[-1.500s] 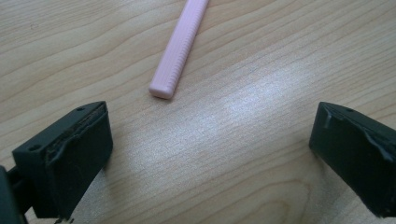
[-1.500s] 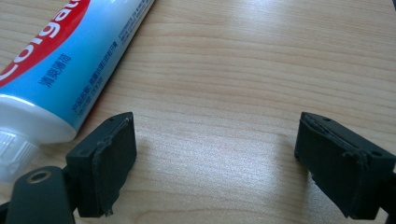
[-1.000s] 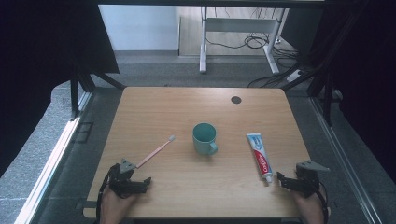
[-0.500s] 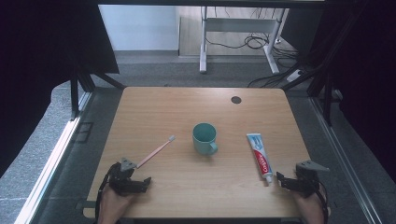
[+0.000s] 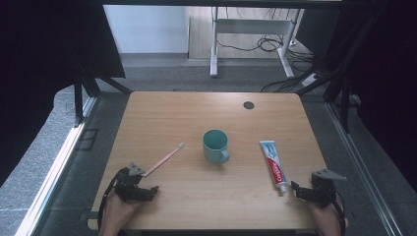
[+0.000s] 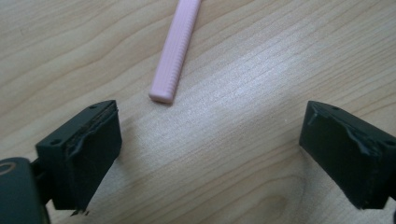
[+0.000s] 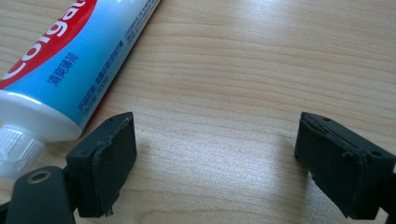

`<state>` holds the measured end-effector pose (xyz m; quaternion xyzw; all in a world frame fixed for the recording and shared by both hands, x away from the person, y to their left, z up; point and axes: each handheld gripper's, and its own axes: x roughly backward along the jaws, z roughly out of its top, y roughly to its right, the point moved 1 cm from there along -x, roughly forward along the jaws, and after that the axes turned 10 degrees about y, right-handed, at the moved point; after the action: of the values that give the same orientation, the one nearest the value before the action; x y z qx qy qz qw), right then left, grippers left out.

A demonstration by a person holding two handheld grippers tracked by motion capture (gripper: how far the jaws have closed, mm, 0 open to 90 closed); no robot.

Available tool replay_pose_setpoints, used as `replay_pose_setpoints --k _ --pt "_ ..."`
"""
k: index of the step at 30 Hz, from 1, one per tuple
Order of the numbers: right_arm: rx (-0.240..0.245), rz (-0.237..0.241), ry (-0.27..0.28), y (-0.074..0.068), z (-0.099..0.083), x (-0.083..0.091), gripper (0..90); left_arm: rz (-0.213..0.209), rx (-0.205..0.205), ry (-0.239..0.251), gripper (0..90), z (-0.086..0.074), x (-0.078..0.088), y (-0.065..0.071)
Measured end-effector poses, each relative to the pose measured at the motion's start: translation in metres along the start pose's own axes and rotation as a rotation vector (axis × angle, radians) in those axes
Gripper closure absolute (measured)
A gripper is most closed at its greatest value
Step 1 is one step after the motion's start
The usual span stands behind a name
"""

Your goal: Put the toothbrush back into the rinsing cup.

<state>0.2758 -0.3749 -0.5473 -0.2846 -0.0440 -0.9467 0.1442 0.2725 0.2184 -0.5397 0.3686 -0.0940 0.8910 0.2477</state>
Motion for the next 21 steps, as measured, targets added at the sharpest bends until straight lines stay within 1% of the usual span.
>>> replay_pose_setpoints --k 1,3,4,5,7,9,10,11,12,13,14,15,16,18,21 --pt "0.000 0.000 0.000 0.000 0.000 0.000 12.4 -0.002 -0.014 -0.013 6.9 0.003 0.001 -0.001" --pt "0.000 0.000 0.000 0.000 0.000 0.000 12.4 -0.004 -0.029 -0.025 7.8 0.006 0.001 -0.002" --pt "0.000 0.000 0.000 0.000 0.000 0.000 12.4 -0.004 -0.029 -0.025 8.2 0.006 0.001 -0.002" --pt "0.000 0.000 0.000 0.000 0.000 0.000 12.4 -0.009 -0.048 -0.039 9.0 0.009 0.002 -0.003" --pt "0.000 0.000 0.000 0.000 0.000 0.000 12.4 -0.011 -0.053 -0.044 9.6 0.010 0.002 -0.003" --pt "0.001 0.000 0.000 0.000 0.000 0.000 12.4 -0.018 -0.071 -0.065 10.5 0.014 0.002 -0.004" --pt "0.001 0.000 0.000 0.000 0.000 0.000 12.4 -0.018 -0.071 -0.065 10.5 0.014 0.002 -0.004" --pt "0.000 0.000 0.000 0.000 0.000 0.000 12.4 -0.022 -0.082 -0.080 10.8 0.016 0.001 -0.006" --pt "0.000 0.000 0.000 0.000 0.000 0.000 12.4 -0.022 -0.082 -0.080 11.3 0.016 0.001 -0.006" --pt "0.000 0.000 0.000 0.000 0.000 0.000 12.4 -0.022 -0.093 -0.096 11.6 0.018 0.000 -0.008" --pt "0.000 0.000 0.000 0.000 0.000 0.000 12.4 -0.022 -0.093 -0.096 11.9 0.018 0.000 -0.008" --pt "0.000 0.000 0.000 0.000 0.000 0.000 12.4 -0.028 -0.100 -0.116 12.2 0.020 -0.002 -0.009" --pt "0.000 0.000 0.000 0.000 0.000 0.000 12.4 -0.028 -0.100 -0.116 12.4 0.020 -0.002 -0.009" --pt "0.000 0.000 0.000 0.000 0.000 0.000 12.4 -0.023 -0.102 -0.139 12.7 0.021 -0.004 -0.010" --pt "0.000 0.000 0.000 0.000 0.000 0.000 12.4 -0.024 -0.105 -0.153 13.1 0.022 -0.005 -0.012"
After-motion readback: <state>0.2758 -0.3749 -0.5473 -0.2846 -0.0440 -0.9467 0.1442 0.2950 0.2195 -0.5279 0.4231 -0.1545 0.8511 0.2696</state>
